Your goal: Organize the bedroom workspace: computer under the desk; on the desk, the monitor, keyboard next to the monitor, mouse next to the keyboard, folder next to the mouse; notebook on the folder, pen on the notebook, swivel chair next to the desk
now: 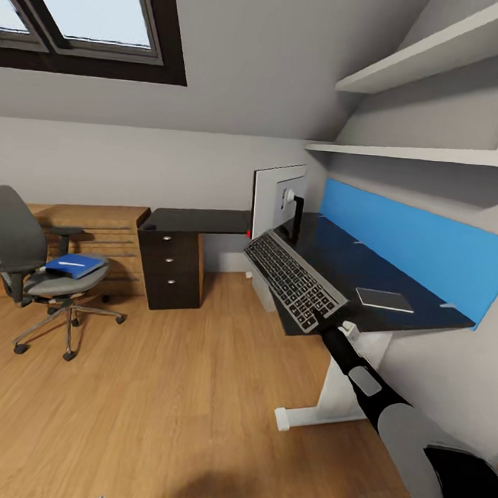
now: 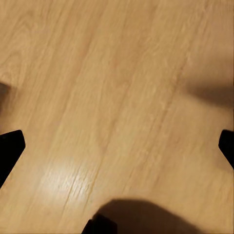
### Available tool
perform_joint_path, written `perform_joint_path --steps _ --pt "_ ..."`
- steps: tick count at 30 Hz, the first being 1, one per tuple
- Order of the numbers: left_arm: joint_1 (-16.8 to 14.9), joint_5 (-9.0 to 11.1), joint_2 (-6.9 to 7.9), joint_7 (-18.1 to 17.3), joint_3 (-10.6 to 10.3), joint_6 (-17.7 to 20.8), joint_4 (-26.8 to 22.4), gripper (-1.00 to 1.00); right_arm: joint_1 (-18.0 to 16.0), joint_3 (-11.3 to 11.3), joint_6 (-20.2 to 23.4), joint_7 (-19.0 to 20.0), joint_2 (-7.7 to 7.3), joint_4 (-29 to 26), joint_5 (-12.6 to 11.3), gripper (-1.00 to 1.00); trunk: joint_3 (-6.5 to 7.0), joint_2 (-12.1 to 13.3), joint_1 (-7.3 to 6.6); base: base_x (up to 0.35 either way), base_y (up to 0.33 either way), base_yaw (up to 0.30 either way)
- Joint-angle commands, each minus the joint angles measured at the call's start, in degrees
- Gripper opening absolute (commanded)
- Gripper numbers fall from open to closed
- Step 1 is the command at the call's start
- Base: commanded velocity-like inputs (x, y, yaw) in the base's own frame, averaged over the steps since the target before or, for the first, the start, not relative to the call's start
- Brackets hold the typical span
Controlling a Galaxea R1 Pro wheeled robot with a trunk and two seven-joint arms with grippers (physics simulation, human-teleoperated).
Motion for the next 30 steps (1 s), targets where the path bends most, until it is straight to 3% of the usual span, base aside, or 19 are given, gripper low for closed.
perform_joint_path --steps 1,4,6,12,16,18,22,24,27,28,30 --pt "0.0 0.4 0.08 0.5 -0.3 0.1 -0.1 1.00 -0.1 -0.5 -0.2 0.3 0.60 0.1 1.0 -1.00 -0.05 0.0 -0.01 -0.061 0.317 0.000" --pt "0.0 0.4 0.08 0.5 -0.3 0.1 0.0 1.00 0.3 -0.5 -0.3 0.2 2.34 0.2 4.4 -1.00 -0.05 0.0 -0.01 -0.031 0.321 0.000" --pt "0.0 0.4 0.08 0.5 -0.3 0.1 0.0 1.00 0.4 -0.5 -0.3 0.1 3.19 0.2 5.4 -1.00 -0.05 0.0 -0.01 -0.006 0.328 0.000" --pt "0.0 0.0 -0.02 0.4 -0.5 0.1 0.3 1.00 0.6 -0.5 -0.3 0.0 4.96 0.4 5.9 -1.00 -0.05 0.0 -0.01 0.053 0.287 0.000" --pt "0.0 -1.5 -0.08 0.5 -3.4 -0.7 0.4 1.00 1.0 -0.4 -0.2 -1.1 7.43 1.6 5.9 -1.00 -0.05 0.0 -0.01 0.050 0.059 0.000" --pt "0.0 -1.8 -0.36 0.7 -4.6 -3.2 0.1 1.00 1.0 -0.4 0.0 -5.7 9.96 1.8 5.8 -1.00 -0.05 0.0 -0.01 0.012 0.014 0.000" --pt "0.0 -1.9 -2.37 0.7 -5.0 -5.8 -2.7 1.00 1.0 -0.5 0.9 -13.0 13.80 1.8 5.4 -1.00 0.49 1.2 -0.67 0.003 0.004 0.000" --pt "0.0 -1.9 -3.11 0.7 -5.1 -6.0 -8.2 1.00 1.0 -0.6 2.7 -18.8 14.59 1.1 2.8 -1.00 0.85 2.0 -1.11 0.000 0.001 0.000" --pt "-0.1 -1.8 -3.22 0.8 -4.8 -3.7 -16.4 1.00 1.0 -0.6 3.4 -23.0 14.59 -1.7 -5.1 -1.00 1.39 3.2 -1.77 0.000 0.000 0.000" --pt "-0.5 -1.7 -3.23 1.1 -3.7 2.3 -22.7 1.00 1.0 -0.6 4.3 -24.9 14.59 -2.5 -10.1 -1.00 1.57 3.6 -1.99 0.000 0.000 0.000" --pt "-1.6 -1.6 -3.37 1.9 -1.9 11.1 -29.2 1.00 1.0 -0.6 5.7 -26.2 14.59 -3.0 -13.9 -1.00 1.93 4.4 -2.43 0.000 0.000 0.000"
